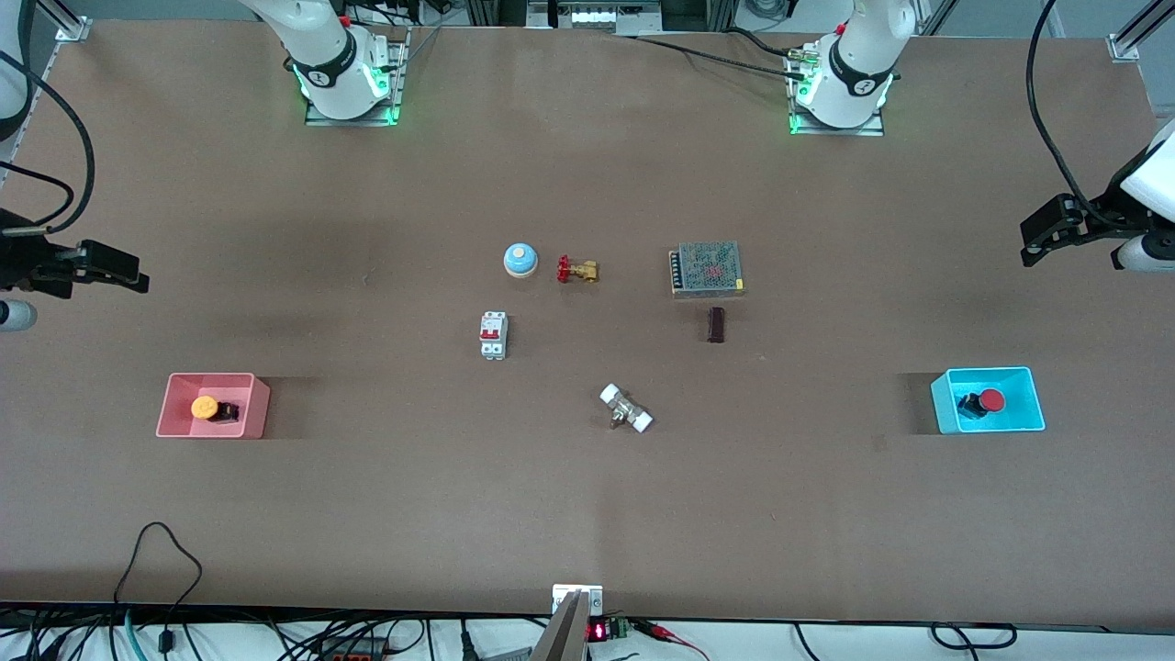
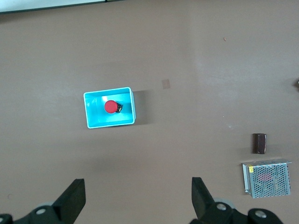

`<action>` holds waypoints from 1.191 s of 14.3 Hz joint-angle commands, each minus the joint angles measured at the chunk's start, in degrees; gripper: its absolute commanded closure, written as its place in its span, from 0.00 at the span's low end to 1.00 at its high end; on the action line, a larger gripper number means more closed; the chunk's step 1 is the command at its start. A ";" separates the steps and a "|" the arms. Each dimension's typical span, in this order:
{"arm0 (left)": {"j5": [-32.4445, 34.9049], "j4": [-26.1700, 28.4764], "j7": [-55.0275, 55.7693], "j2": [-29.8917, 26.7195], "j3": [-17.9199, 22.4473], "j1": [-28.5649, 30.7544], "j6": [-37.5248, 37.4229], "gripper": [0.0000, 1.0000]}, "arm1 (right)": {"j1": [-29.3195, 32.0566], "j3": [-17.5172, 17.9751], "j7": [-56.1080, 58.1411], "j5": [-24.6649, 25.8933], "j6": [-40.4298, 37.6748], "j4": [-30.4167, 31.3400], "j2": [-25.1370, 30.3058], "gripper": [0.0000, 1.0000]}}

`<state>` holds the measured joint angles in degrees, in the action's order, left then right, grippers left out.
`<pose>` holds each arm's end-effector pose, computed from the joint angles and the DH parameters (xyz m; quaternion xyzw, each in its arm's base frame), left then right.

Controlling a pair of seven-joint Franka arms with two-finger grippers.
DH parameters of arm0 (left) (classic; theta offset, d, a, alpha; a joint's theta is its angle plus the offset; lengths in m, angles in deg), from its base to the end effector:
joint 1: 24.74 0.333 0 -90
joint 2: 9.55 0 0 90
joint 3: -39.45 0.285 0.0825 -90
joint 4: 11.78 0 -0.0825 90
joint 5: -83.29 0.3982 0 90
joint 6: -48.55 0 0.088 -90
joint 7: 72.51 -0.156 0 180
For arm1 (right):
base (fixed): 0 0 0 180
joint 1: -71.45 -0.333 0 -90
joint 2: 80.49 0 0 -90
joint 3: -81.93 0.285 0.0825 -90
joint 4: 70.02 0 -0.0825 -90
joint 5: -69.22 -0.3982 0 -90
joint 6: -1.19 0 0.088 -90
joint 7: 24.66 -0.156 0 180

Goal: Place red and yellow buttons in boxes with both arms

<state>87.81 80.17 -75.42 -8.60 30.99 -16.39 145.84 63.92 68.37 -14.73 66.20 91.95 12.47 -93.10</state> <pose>0.5888 0.0107 0.5306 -0.9981 0.0298 -0.0374 0.0390 0.6203 -0.0462 0.4810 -0.9988 -0.0346 0.0344 0.0055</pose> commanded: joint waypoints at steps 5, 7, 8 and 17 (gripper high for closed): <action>-0.83 1.03 -0.60 -1.48 7.21 -7.99 -1.32 0.00 | -2.65 1.00 -6.85 3.55 5.74 13.91 10.85 0.00; -0.83 1.03 -0.60 -1.83 8.02 -8.79 -1.32 0.00 | -2.48 1.00 -6.67 3.55 4.86 14.62 12.17 0.00; -0.92 1.03 -0.60 -1.83 7.93 -8.36 -1.40 0.00 | -2.39 0.91 -6.58 3.55 3.99 15.15 13.05 0.00; -2.68 1.03 -0.60 -3.24 8.11 -8.00 -1.85 0.00 | -2.13 0.73 -7.46 3.64 1.61 15.07 14.81 0.00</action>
<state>86.30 80.17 -75.46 -10.68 38.20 -23.78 144.22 61.63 68.81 -21.16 69.09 93.66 26.16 -79.70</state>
